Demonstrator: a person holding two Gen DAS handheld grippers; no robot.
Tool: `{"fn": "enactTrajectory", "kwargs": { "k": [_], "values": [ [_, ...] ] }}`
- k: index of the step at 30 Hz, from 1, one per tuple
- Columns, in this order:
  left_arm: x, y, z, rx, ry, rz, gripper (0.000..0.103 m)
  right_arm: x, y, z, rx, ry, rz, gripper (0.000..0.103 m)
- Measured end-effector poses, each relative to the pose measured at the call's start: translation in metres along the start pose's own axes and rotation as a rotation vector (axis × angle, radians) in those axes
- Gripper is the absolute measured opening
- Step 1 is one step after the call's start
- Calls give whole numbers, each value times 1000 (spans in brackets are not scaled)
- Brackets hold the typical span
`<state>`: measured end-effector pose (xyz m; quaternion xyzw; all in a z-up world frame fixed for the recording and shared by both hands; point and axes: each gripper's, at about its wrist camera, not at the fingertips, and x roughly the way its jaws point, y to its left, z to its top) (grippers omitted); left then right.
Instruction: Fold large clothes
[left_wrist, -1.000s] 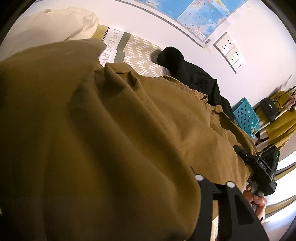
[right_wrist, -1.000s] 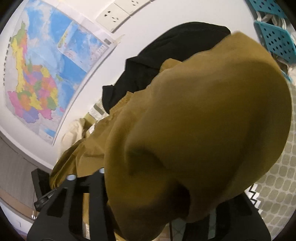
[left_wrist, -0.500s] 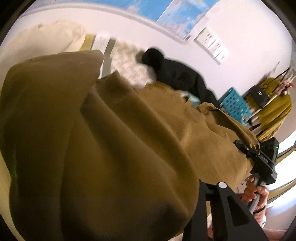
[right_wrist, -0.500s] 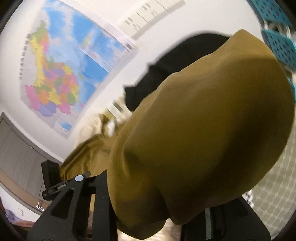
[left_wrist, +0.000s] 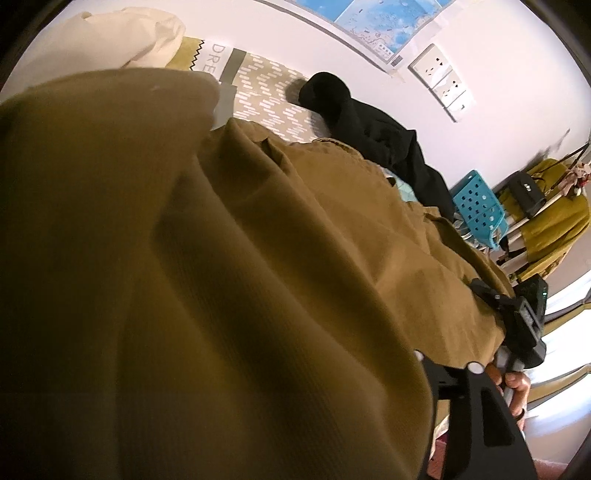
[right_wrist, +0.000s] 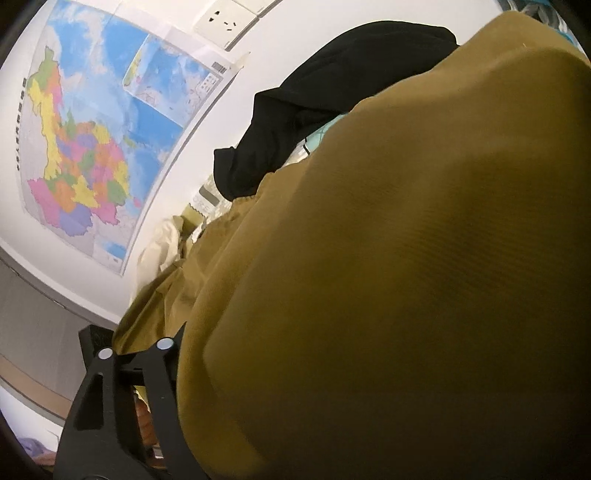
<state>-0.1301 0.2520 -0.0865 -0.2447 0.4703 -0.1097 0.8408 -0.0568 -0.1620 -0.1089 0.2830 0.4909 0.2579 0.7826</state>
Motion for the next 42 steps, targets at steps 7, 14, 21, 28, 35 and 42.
{"fn": "enactTrajectory", "kwargs": {
  "k": [7, 14, 21, 28, 35, 42],
  "values": [
    [-2, 0, 4, 20, -17, 30, 61, 1, -1, 2, -6, -3, 3, 53],
    [-8, 3, 7, 9, -20, 49, 50, 3, 1, 5, -7, 4, 24, 66],
    [-33, -5, 18, 42, -27, 30, 29, -21, 17, 5, -50, -16, 71, 31],
    [-88, -26, 51, 131, -87, -49, 28, -72, 81, 26, -172, -87, 151, 29],
    [-173, -20, 103, 180, -184, -74, 27, -99, 166, 64, -308, -146, 236, 29],
    [-287, 20, 154, 229, -390, 59, 27, -68, 276, 104, -431, -220, 397, 29]
  ]
}}
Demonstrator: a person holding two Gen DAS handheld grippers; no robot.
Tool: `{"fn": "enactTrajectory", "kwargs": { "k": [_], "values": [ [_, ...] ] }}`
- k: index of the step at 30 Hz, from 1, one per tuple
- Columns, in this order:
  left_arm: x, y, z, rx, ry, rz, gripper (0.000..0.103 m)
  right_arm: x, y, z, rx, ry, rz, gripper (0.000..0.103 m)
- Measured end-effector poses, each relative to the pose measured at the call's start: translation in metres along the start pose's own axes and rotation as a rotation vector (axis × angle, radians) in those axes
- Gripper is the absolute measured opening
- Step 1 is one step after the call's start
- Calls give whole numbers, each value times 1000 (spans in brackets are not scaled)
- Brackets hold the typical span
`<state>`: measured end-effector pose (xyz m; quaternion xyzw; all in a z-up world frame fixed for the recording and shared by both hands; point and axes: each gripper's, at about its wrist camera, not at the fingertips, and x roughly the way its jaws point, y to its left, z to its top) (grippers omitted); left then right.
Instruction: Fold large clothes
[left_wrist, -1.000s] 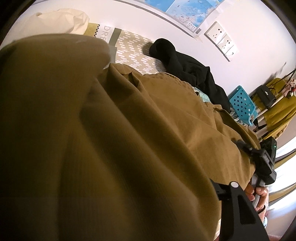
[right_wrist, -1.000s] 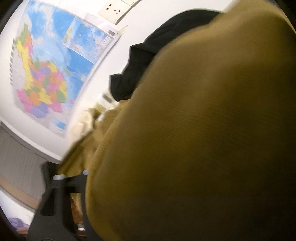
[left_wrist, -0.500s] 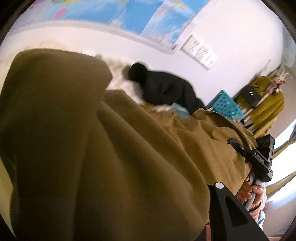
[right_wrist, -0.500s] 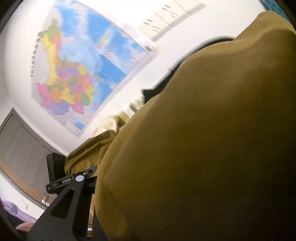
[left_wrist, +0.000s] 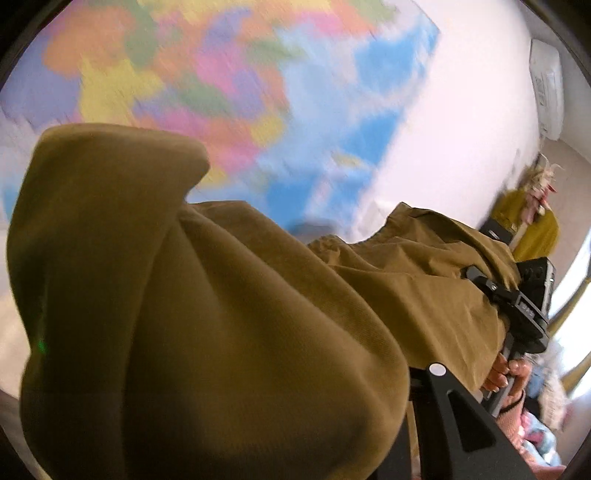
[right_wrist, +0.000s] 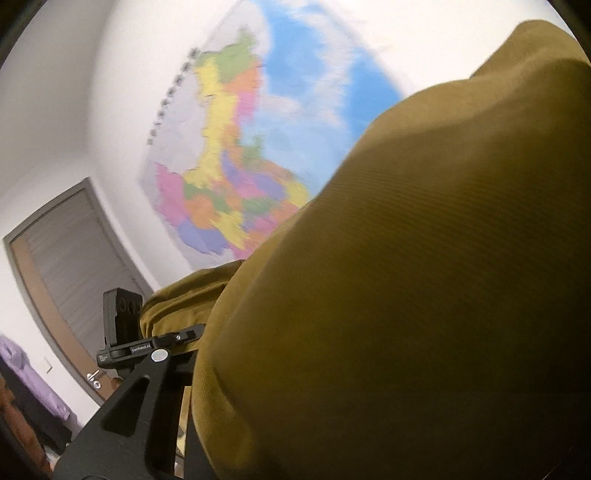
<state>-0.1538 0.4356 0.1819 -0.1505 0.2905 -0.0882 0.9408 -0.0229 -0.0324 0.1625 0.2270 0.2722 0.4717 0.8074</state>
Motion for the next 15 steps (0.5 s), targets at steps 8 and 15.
{"fn": "enactTrajectory", "kwargs": {
  "k": [8, 15],
  "values": [
    [-54, 143, 52, -38, -127, 267, 28, 165, 52, 8, -19, 22, 164, 29],
    [-67, 315, 29, -159, -140, 466, 28, 299, 77, -65, 38, 191, 210, 29]
  ]
}}
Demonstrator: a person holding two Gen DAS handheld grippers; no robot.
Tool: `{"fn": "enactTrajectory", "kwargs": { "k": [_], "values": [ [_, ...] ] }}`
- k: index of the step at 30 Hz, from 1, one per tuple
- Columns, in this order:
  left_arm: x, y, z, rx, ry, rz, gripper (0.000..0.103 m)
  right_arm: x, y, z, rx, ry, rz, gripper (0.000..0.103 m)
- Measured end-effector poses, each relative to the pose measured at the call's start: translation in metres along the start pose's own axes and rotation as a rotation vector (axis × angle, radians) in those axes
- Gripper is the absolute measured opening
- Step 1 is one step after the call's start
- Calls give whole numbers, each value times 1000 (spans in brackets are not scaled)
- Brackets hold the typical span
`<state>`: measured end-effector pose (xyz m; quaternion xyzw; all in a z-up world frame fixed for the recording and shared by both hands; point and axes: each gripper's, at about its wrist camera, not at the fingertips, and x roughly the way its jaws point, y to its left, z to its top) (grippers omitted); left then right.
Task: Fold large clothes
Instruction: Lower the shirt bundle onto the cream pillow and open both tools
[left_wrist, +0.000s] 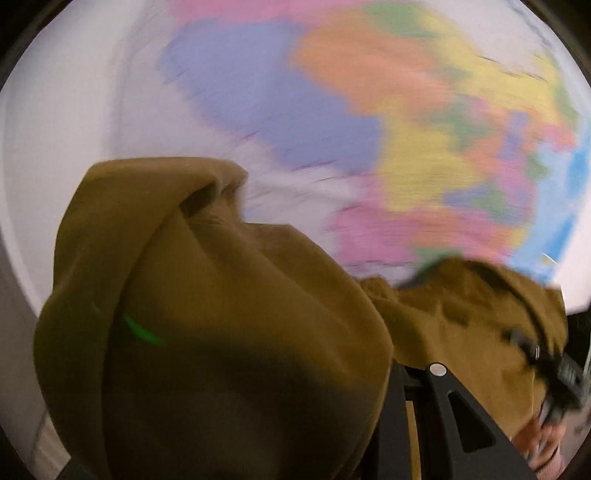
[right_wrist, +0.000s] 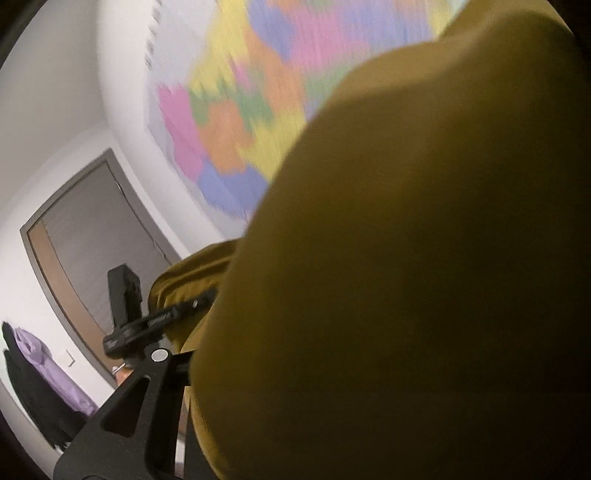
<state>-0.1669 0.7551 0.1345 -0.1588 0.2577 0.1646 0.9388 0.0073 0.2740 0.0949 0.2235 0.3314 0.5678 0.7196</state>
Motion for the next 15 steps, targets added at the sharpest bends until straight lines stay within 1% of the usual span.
{"fn": "enactTrajectory", "kwargs": {
  "k": [1, 2, 3, 4, 5, 6, 7, 8, 9, 10, 11, 12, 13, 14, 15],
  "values": [
    [8, 27, -6, -15, 6, 26, 28, 21, -4, -17, 2, 43, -17, 29],
    [24, 52, -18, -53, 25, 62, 28, 36, -8, -30, 13, 85, -29, 29],
    [35, 86, -33, -74, 50, 84, 28, 50, -14, -44, 33, 134, -29, 29],
    [47, 111, -45, -107, 79, 101, 28, 65, -22, -61, 63, 199, -41, 30],
    [59, 127, -57, -140, 107, 110, 28, 75, -27, -73, 83, 253, -55, 32],
    [71, 144, -72, -166, 141, 123, 29, 79, -31, -85, 97, 287, -60, 34],
    [78, 159, -84, -198, 157, 122, 31, 78, -30, -92, 83, 300, -69, 38],
    [79, 167, -91, -217, 155, 113, 35, 73, -28, -95, 61, 310, -75, 43],
    [80, 163, -98, -229, 144, 102, 37, 68, -25, -96, 54, 322, -70, 45],
    [80, 154, -104, -238, 135, 95, 45, 61, -23, -96, 50, 348, -67, 47],
    [83, 141, -113, -252, 137, 83, 47, 57, -21, -97, 41, 376, -74, 49],
    [83, 152, -121, -252, 143, 80, 47, 50, -19, -99, 33, 405, -73, 51],
    [88, 156, -129, -241, 147, 94, 47, 37, -17, -101, 33, 423, -57, 62],
    [93, 155, -131, -239, 149, 97, 48, 27, -16, -103, 31, 430, -54, 68],
    [92, 139, -136, -253, 152, 89, 48, 11, -15, -104, 30, 434, -46, 69]
  ]
}}
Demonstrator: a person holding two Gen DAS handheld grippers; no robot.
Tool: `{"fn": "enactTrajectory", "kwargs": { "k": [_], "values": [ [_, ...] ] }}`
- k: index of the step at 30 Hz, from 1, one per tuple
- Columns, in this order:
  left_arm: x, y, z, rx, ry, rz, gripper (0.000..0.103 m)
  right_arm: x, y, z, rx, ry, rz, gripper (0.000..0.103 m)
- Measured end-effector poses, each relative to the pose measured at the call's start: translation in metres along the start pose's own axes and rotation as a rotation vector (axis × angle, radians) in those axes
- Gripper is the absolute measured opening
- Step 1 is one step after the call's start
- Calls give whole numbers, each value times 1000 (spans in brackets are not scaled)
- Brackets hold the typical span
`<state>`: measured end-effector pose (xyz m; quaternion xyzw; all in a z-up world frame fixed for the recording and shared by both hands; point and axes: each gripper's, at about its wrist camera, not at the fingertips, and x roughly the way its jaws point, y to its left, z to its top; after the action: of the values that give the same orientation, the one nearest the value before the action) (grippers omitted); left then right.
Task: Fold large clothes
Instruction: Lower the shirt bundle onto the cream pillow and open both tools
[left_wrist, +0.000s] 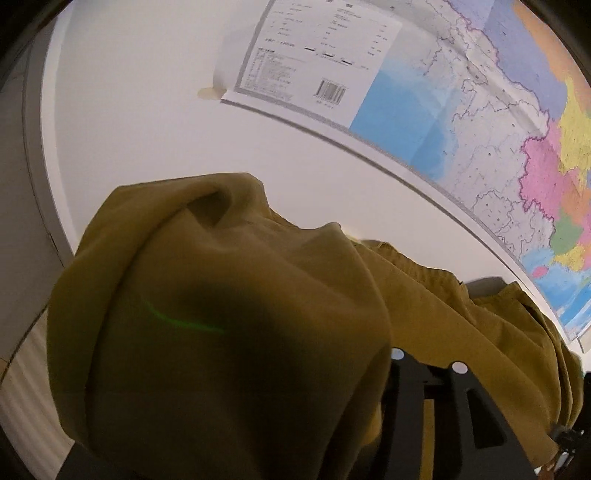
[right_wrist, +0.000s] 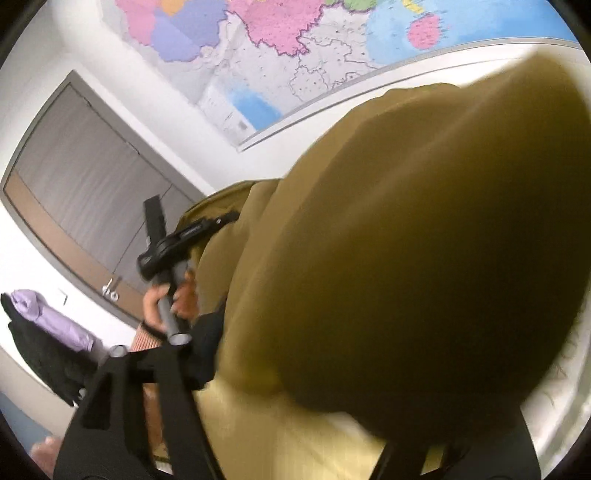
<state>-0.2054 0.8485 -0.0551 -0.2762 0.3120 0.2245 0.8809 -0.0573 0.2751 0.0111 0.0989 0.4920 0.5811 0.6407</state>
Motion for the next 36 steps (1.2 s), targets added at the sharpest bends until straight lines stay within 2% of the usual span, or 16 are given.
{"fn": "enactTrajectory", "kwargs": {
  "k": [3, 5, 7, 10, 12, 13, 15, 16, 17, 20, 24, 26, 30, 32, 34, 36],
  "values": [
    [3, -16, -5, -33, 24, -5, 50, -39, -1, -15, -24, -2, -67, 68],
    [1, -28, -2, -42, 31, 8, 52, -44, -4, 14, -18, -26, -76, 50],
    [-4, -30, -2, -50, 31, 31, 54, -68, -21, 59, -3, -54, -123, 50],
    [-18, -37, -1, -62, 28, 70, 56, -128, -73, 46, 37, -154, -223, 69],
    [-34, -41, -4, -55, 0, 99, 56, -125, -86, 41, 62, -193, -223, 73],
    [-45, -44, -7, -55, -16, 104, 59, -92, -78, 40, 51, -183, -206, 72],
    [-67, -48, -10, -63, -50, 94, 68, -81, -71, 45, 25, -177, -184, 44],
    [-76, -49, -11, -64, -64, 78, 69, -77, -67, 42, 2, -163, -143, 8],
    [-81, -49, -10, -70, -74, 82, 69, -51, -56, 38, -14, -165, -161, 5],
    [-79, -49, -11, -55, -50, 128, 68, -62, -52, 18, -45, -156, -193, 3],
    [-51, -51, -15, -44, 25, 227, 67, -50, -72, -9, 47, -10, -200, 3],
    [-45, -52, -18, -45, 41, 250, 67, -58, -71, -13, 39, 4, -214, 5],
    [-64, -59, -23, -38, -11, 271, 67, -88, -42, 0, -43, -84, -299, 15],
    [-92, -59, -27, -39, -86, 276, 67, -98, -22, 9, -107, -134, -334, 33],
    [-119, -70, -37, -9, -161, 296, 68, -102, -3, 17, -185, -171, -327, 45],
    [-134, -91, -43, 62, -198, 251, 73, -88, 17, 31, -276, -188, -332, 54]
  ]
}}
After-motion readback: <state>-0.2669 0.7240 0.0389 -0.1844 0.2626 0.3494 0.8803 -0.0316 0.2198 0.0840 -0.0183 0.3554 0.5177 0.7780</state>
